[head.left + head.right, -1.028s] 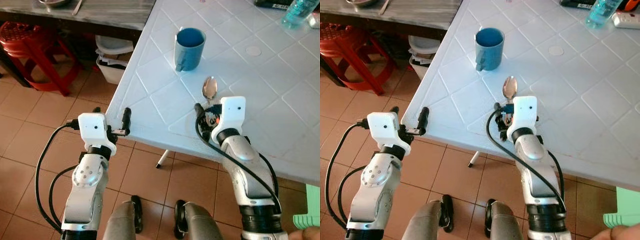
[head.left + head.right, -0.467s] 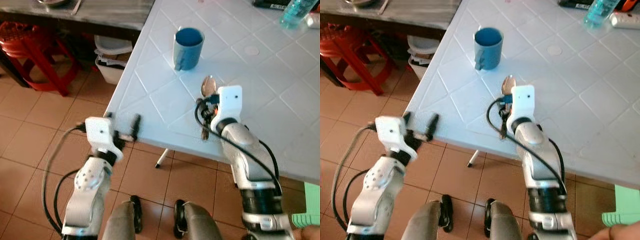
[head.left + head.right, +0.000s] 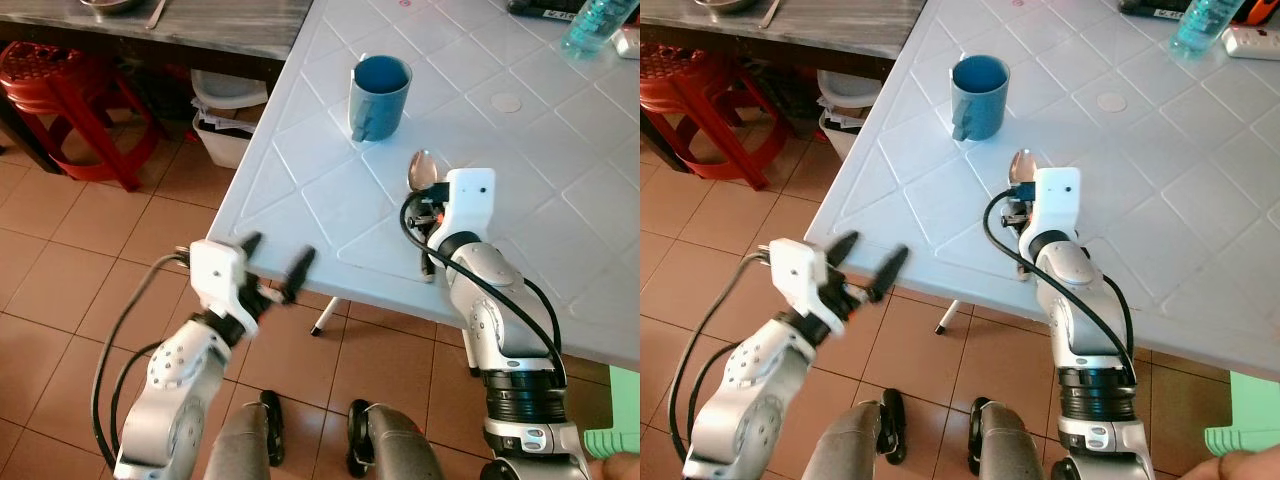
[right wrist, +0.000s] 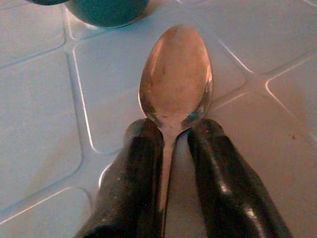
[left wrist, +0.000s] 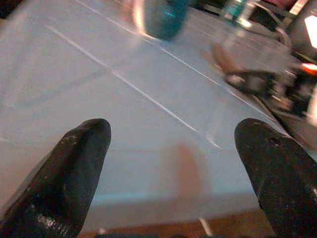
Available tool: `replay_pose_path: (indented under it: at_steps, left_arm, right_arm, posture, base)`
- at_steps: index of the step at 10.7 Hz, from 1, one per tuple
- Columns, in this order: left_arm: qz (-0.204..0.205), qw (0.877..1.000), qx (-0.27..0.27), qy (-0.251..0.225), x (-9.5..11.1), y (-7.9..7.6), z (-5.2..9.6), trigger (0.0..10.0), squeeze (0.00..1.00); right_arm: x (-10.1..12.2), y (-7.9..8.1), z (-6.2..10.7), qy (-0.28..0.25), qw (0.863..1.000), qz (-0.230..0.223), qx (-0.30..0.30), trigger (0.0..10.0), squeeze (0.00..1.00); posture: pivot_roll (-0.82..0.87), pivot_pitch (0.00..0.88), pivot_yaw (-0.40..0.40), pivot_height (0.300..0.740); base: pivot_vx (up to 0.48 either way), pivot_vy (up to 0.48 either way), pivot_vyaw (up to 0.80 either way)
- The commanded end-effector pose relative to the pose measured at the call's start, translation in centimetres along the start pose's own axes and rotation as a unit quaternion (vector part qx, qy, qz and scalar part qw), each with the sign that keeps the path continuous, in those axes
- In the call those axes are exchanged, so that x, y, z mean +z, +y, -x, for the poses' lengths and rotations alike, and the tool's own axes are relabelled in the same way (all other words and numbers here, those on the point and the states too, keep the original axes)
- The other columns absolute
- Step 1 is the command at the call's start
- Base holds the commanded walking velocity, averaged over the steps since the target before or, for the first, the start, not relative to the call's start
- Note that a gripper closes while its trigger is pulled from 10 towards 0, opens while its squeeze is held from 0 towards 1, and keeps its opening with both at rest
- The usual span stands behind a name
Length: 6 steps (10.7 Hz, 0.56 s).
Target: Setting the table
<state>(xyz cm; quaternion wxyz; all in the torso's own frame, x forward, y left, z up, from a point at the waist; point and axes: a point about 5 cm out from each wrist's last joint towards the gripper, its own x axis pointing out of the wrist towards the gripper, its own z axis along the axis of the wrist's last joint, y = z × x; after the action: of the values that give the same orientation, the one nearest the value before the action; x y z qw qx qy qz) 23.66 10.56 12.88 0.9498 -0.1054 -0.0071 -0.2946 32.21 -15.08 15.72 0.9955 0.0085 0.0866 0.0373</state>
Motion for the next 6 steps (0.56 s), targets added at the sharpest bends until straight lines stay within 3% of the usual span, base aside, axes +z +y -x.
replay_pose_path:
  at_steps: [1, 6]
  left_arm:
    - [0.004, 1.000, -0.021, 0.006, -0.1, -0.6, 0.2, 10.0, 0.00]
    - [0.002, 1.000, -0.024, 0.010, 0.0, -0.5, 0.4, 10.0, 0.00]
  right_arm:
    - [-4.0, -1.0, 0.3, 0.096, 0.995, -0.016, -0.025, 0.0, 0.00]
    - [-5.3, -1.8, 1.0, 0.124, 0.989, -0.035, -0.067, 0.0, 0.00]
  posture:
    - [-0.02, 0.268, 0.017, 0.740]
    - [-0.02, 0.272, 0.020, 0.740]
  base:
    - [0.000, 0.000, 0.00]
    - [0.000, 0.000, 0.00]
